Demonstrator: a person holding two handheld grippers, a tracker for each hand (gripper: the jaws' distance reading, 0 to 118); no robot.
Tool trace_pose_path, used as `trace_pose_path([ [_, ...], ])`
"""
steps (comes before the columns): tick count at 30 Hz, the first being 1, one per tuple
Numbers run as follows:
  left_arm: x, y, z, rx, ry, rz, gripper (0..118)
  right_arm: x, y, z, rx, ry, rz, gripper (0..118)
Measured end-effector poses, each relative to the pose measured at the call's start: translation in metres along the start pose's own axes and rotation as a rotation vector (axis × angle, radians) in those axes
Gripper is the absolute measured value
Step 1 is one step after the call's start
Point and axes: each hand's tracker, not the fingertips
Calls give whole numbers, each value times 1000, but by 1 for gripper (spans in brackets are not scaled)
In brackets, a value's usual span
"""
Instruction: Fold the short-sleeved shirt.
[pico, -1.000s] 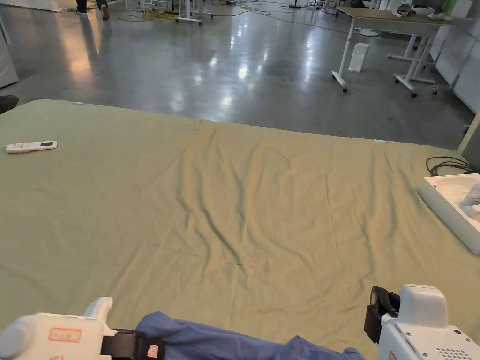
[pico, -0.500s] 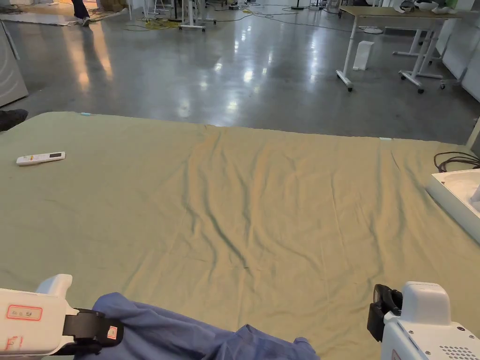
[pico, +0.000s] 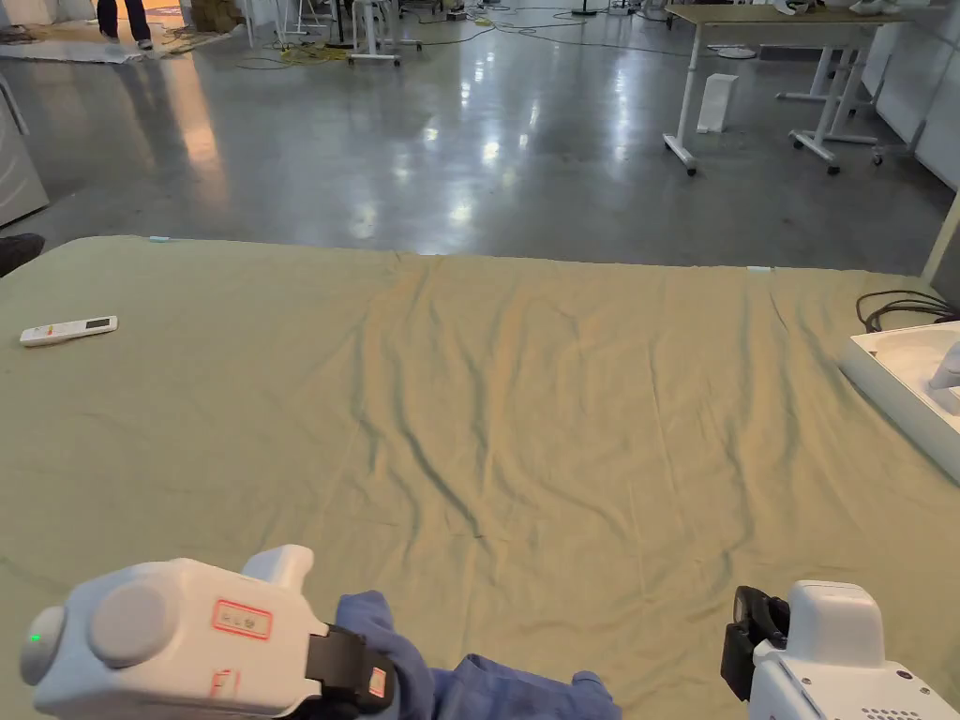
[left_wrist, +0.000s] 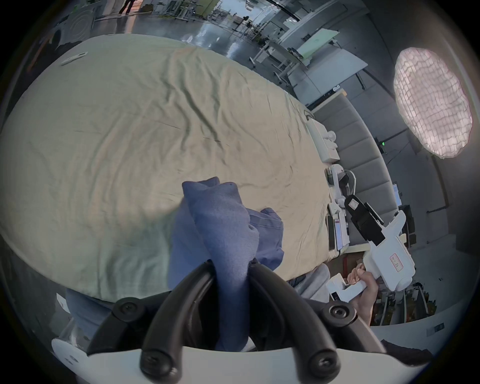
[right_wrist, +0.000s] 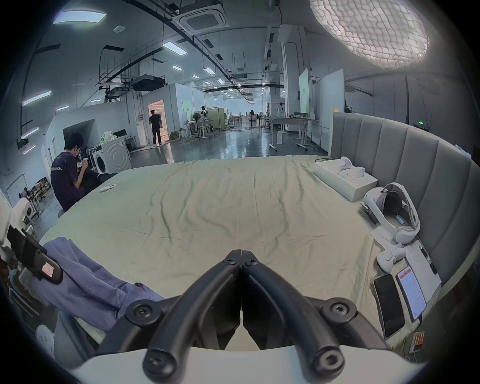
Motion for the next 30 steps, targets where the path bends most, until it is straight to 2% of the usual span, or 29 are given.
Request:
trace_pose_path([
  [7,44,-5,-74,-73,16,4,11,14,-8,0,-20,-21,-33,0],
  [16,63,-16,-168,-156,100,11,12,28,-14,3,-39,-43,-56,0],
  [17,62,-16,-171,-167,109,8,14,29,-14,3,-40,-46,-57,0],
  [18,60,-16,-173,-177,104,12,22,31,-14,3,-41,-47,-58,0],
  [21,59,-17,-167,-202,23,44,52,33,-14,4,-41,-57,-58,0],
  [26,63,-15,-140,-183,11,-27,56,35,-14,5,-43,-61,-61,0],
  [30,64,-13,-114,-91,-68,-25,57,34,-14,5,-44,-59,-59,0],
])
